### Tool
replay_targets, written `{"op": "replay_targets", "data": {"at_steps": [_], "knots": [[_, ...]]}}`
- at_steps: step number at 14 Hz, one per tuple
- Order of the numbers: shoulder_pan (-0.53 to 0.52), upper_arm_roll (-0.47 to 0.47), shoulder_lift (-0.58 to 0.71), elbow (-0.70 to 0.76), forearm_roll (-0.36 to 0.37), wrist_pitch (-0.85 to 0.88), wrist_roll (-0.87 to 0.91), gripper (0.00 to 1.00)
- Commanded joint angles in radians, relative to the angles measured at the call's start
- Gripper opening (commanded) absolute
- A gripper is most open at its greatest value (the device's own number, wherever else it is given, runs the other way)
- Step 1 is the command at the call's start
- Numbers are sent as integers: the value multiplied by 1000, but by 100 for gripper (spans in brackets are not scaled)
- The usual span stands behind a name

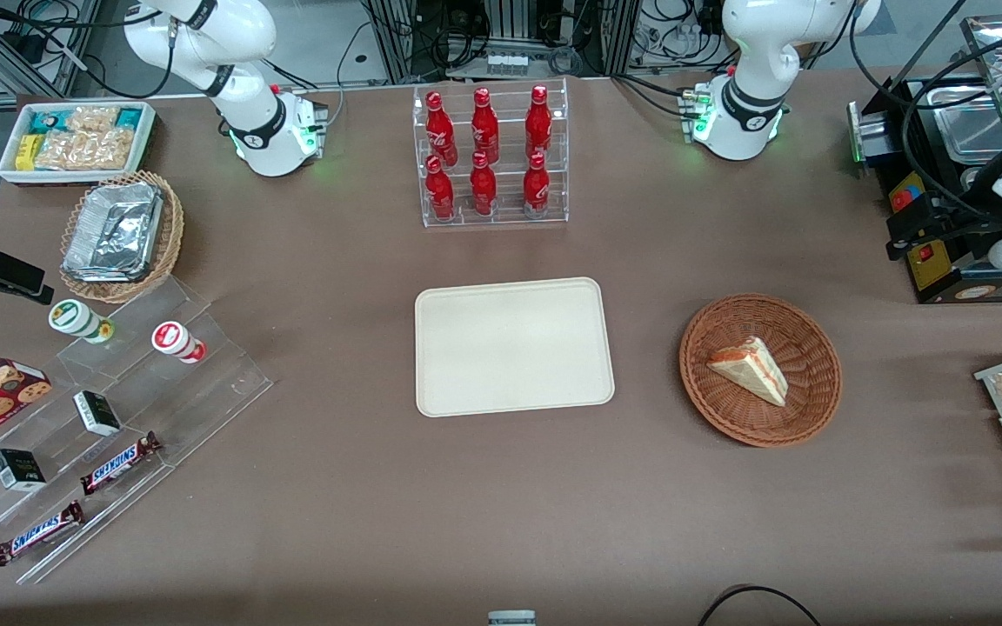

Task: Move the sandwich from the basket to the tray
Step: 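Lower the left gripper onto the wrapped sandwich in the wicker basket and close it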

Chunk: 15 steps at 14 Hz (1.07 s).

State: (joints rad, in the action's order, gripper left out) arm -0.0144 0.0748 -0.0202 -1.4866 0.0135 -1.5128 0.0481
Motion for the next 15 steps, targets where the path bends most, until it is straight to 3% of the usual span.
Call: {"op": "replay_targets", "data": {"at_steps": [1,5,9,15], "knots": [[-1,-6,3,3,-1,20,4,100],[-4,6,-23,-20,11,-16,1,100],[-2,6,-12,-237,3,-232,35,100],[-2,11,-9,-525,-49,-610,431,100]]}}
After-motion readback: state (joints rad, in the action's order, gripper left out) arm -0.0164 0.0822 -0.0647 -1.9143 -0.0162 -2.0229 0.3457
